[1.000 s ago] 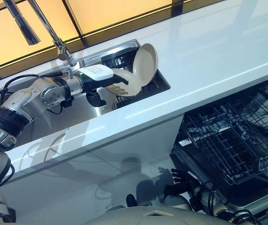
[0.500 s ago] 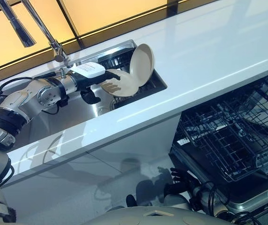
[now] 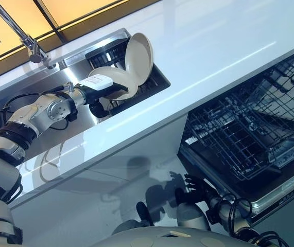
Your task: Pick up plates and place into dishwasher.
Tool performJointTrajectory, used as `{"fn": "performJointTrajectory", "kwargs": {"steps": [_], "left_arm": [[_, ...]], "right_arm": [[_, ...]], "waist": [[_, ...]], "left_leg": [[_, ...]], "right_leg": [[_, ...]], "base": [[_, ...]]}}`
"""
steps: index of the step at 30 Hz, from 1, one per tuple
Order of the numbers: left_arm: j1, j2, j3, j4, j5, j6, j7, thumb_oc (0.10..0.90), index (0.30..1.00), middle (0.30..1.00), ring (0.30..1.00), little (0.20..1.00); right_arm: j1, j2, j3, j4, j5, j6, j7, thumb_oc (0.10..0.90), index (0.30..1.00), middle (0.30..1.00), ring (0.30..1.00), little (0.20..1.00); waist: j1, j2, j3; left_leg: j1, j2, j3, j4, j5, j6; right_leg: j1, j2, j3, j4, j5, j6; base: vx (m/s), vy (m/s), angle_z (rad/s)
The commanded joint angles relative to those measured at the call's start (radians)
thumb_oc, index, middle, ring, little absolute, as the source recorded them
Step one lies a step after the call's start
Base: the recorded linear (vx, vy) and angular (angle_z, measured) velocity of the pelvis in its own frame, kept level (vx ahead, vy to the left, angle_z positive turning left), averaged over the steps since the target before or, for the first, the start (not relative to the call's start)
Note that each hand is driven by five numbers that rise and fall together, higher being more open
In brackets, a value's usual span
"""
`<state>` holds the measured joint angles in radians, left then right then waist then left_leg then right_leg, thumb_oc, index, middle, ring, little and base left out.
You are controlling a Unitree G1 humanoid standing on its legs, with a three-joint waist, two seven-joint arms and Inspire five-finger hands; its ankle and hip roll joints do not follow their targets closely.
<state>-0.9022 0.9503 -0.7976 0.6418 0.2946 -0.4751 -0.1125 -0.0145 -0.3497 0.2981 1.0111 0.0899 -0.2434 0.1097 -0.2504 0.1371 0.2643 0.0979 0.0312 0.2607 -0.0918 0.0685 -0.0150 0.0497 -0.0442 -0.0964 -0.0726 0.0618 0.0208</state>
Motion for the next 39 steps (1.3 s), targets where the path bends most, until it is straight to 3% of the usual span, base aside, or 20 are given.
{"fn": "performJointTrajectory", "kwargs": {"steps": [1,17,30,39], "left_arm": [[-0.157,-0.004,0.058,0.077,-0.033,0.034,0.058,0.100,0.300,0.300,0.300,0.200],[-0.183,0.007,0.050,0.157,0.023,0.060,0.084,0.100,0.300,0.300,0.300,0.200],[-0.193,0.064,0.054,0.096,0.038,0.058,0.086,0.100,0.300,0.300,0.300,0.200],[-0.226,0.144,0.074,0.028,-0.014,0.042,0.164,0.100,0.300,0.300,0.300,0.200]], "right_arm": [[0.021,-0.074,0.017,0.004,0.010,-0.021,-0.013,0.800,0.900,0.900,0.900,0.900],[0.015,-0.078,0.012,-0.021,0.021,-0.032,-0.008,0.800,0.900,0.900,0.900,0.900],[0.032,-0.059,0.010,0.007,0.016,-0.027,-0.008,0.800,0.900,0.900,0.900,0.900],[0.041,-0.045,0.018,0.024,0.019,-0.013,-0.014,0.800,0.900,0.900,0.900,0.900]], "waist": [[-0.020,-0.025,0.015],[-0.025,-0.026,0.037],[0.011,-0.026,-0.014],[0.047,-0.020,-0.076]], "left_leg": [[-0.017,-0.056,0.054,0.039,-0.090,0.037],[-0.035,-0.052,0.070,0.047,-0.078,0.027],[-0.010,-0.053,0.046,0.048,-0.082,0.021],[0.020,-0.057,0.022,0.051,-0.095,0.017]], "right_leg": [[-0.070,0.002,0.012,0.064,-0.038,0.089],[-0.074,-0.003,-0.001,0.049,-0.026,0.089],[-0.020,-0.002,-0.036,0.033,-0.037,0.086],[0.027,0.000,-0.067,0.026,-0.056,0.079]], "base": [[-0.08,-0.001,-0.05],[-0.03,-0.005,-0.01],[0.00,-0.005,0.02],[0.00,-0.010,0.07]]}}
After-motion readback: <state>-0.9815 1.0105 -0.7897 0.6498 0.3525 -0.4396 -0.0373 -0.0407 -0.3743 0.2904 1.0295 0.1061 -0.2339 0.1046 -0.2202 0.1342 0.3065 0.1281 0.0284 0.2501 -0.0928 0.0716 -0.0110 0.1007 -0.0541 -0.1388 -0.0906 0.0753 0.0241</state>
